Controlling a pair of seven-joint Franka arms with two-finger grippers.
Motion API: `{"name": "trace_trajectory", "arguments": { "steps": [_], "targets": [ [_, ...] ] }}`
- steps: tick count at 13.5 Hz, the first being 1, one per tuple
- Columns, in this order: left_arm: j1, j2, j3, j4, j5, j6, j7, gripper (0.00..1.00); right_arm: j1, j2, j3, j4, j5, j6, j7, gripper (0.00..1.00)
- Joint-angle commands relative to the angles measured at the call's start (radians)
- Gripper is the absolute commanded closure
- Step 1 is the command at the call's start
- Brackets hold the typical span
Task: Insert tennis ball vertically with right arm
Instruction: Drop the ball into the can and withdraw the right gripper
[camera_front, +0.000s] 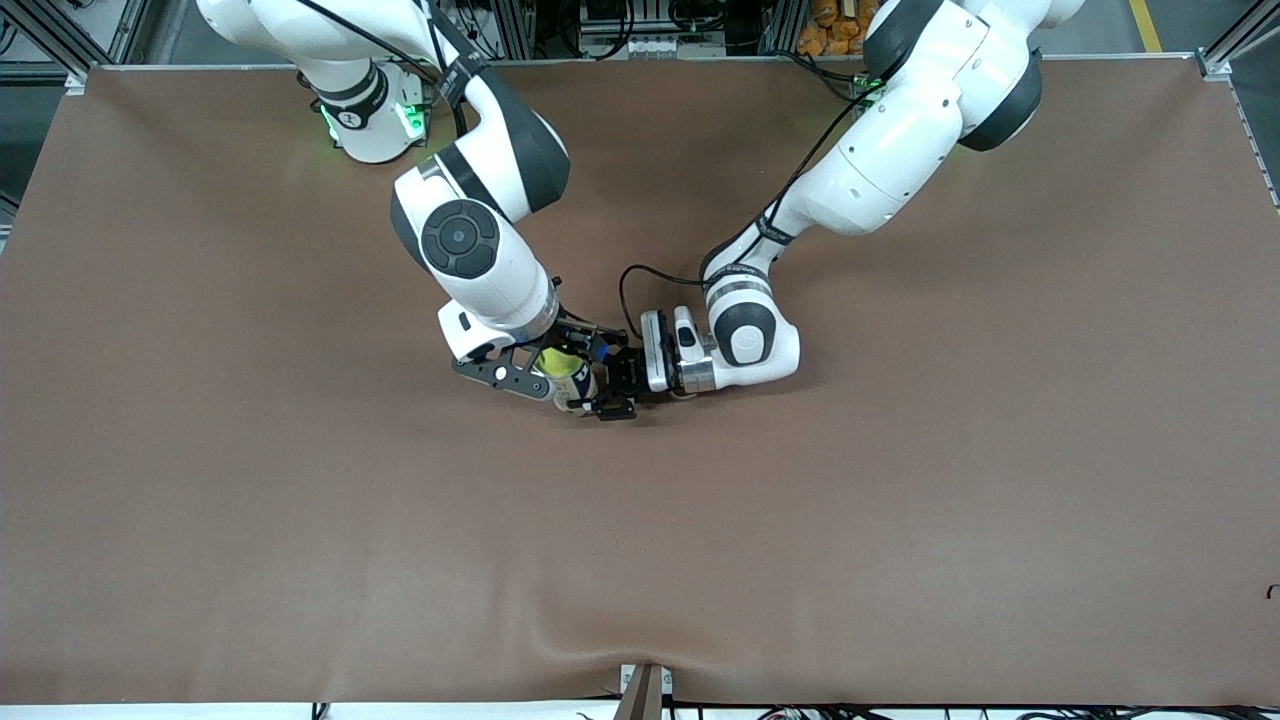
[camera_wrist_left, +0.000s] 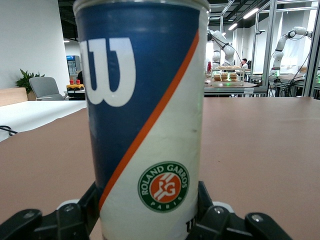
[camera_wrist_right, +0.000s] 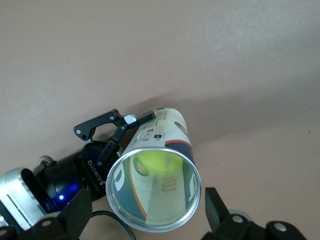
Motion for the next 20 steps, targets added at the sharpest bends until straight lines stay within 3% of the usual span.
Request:
{"name": "trace_trajectory", "arguments": {
  "steps": [1, 2, 4, 5, 10, 14, 17, 20],
  "targets": [
    [-0.014, 0.029, 0.004, 0.011, -0.040, 0.017, 0.097, 0.23, -0.007, 0.001, -0.009, 0.029, -0.004, -0.006, 0.004, 0.00],
    [-0.011, 0.029, 0.004, 0.011, -0.038, 0.017, 0.097, 0.23, -0.029, -0.001, -0.009, 0.037, -0.002, -0.008, -0.007, 0.00],
    [-0.005, 0.024, 0.004, 0.008, -0.035, 0.017, 0.083, 0.05, -0.062, -0.019, -0.009, 0.039, -0.001, -0.019, -0.057, 0.00],
    [-0.003, 0.024, 0.004, 0.005, -0.035, 0.017, 0.082, 0.00, -0.082, -0.030, -0.010, 0.035, -0.001, -0.049, -0.102, 0.00],
    [0.031, -0.002, 0.004, -0.042, -0.021, 0.014, 0.079, 0.00, -0.265, -0.105, -0.010, 0.011, -0.001, -0.203, -0.427, 0.00],
    [0.060, -0.055, 0.005, -0.108, -0.011, 0.012, 0.056, 0.00, -0.409, -0.201, -0.010, -0.072, -0.001, -0.215, -0.622, 0.00],
    [0.115, -0.129, 0.004, -0.185, 0.101, 0.011, -0.038, 0.00, -0.509, -0.347, -0.012, -0.184, -0.002, -0.230, -0.765, 0.00],
    [0.176, -0.173, -0.008, -0.234, 0.201, 0.004, -0.087, 0.00, -0.552, -0.427, -0.013, -0.172, -0.008, -0.324, -0.785, 0.00]
  ]
}}
